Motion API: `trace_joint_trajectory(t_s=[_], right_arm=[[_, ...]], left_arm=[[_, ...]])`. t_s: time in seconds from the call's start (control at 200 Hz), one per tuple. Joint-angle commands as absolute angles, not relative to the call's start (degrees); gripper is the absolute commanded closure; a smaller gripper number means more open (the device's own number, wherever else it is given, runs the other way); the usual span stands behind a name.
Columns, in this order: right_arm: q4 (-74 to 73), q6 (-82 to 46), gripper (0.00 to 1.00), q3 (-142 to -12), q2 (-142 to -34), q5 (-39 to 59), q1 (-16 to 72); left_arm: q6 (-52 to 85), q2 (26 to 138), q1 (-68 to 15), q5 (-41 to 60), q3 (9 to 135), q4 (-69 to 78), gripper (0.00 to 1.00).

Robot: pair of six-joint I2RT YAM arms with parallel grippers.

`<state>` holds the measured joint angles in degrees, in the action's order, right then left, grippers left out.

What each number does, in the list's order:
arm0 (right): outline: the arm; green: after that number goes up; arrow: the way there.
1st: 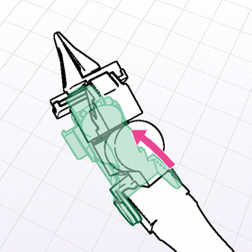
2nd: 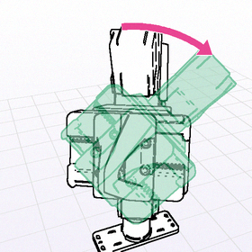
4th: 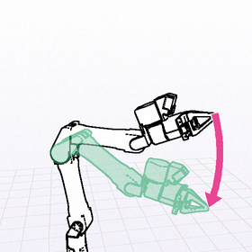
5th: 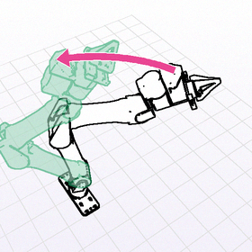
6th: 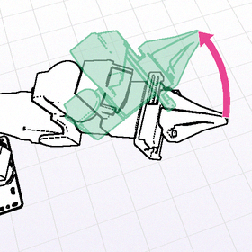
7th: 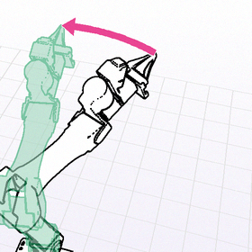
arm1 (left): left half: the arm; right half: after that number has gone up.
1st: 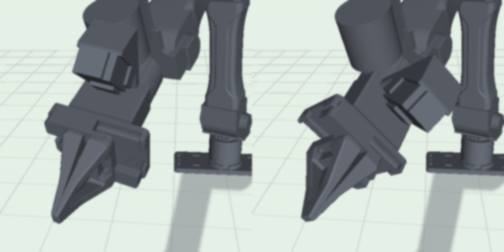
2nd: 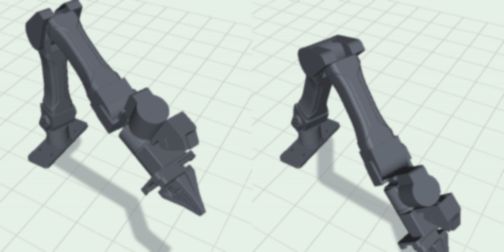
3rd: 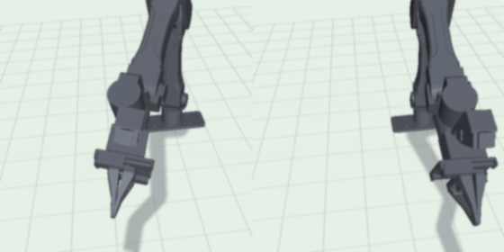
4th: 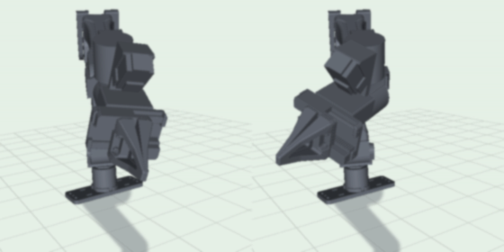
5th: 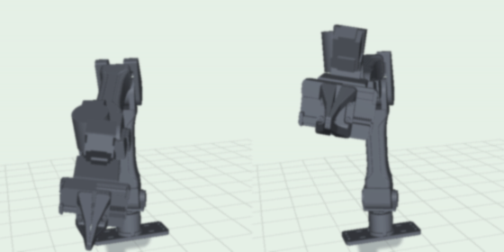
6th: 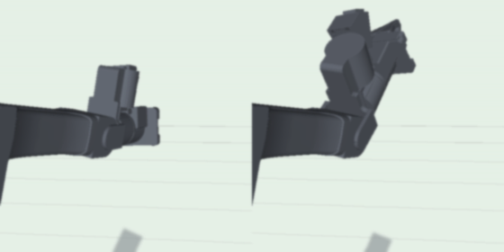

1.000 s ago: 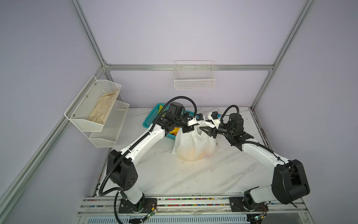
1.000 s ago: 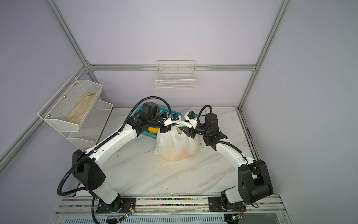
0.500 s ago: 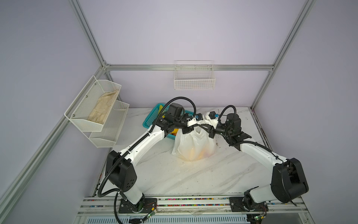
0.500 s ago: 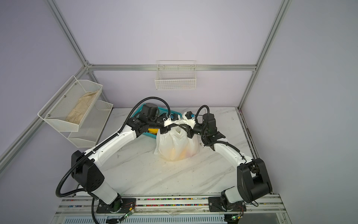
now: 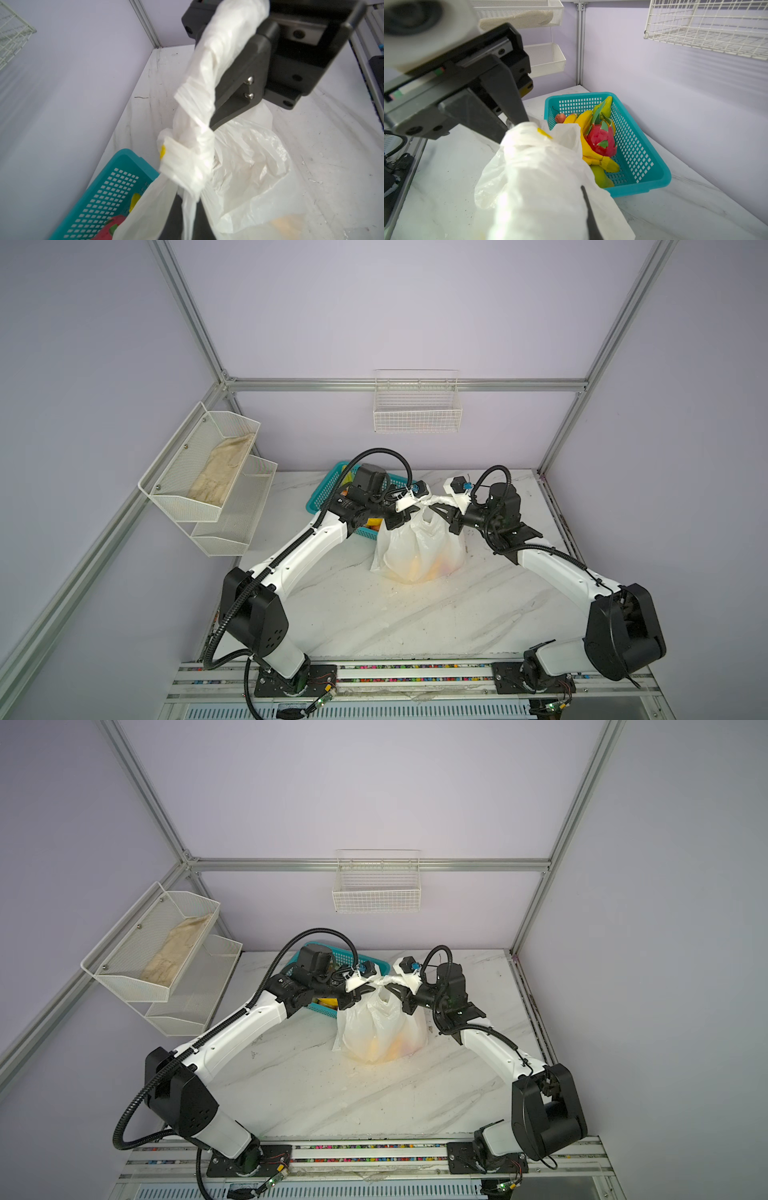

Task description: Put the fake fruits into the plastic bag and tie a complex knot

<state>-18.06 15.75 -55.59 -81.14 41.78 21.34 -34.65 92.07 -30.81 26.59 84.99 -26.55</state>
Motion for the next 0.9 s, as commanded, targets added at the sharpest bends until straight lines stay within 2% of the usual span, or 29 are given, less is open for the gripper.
trace_joint_trajectory(t_s=[0.0, 0.235, 0.715, 0.895], right_arm=[[-18.7, 16.8, 0.90, -55.7, -79.0, 38.5, 21.5], [-19.7, 15.8, 0.85, -56.0, -79.4, 37.6, 21.7], [-24.7, 11.1, 0.84, -56.2, -81.1, 33.8, 24.2], [-32.6, 4.9, 0.93, -54.1, -82.0, 33.5, 24.5]], left_arm=[[-32.3, 90.9, -30.2, 29.2, 84.7, -25.0, 1.00], [-30.4, 89.8, -29.9, 33.2, 82.8, -22.5, 1.00], [-25.4, 89.0, -29.9, 40.0, 80.5, -17.3, 1.00], [-22.5, 87.4, -30.4, 40.0, 76.1, -12.0, 1.00]])
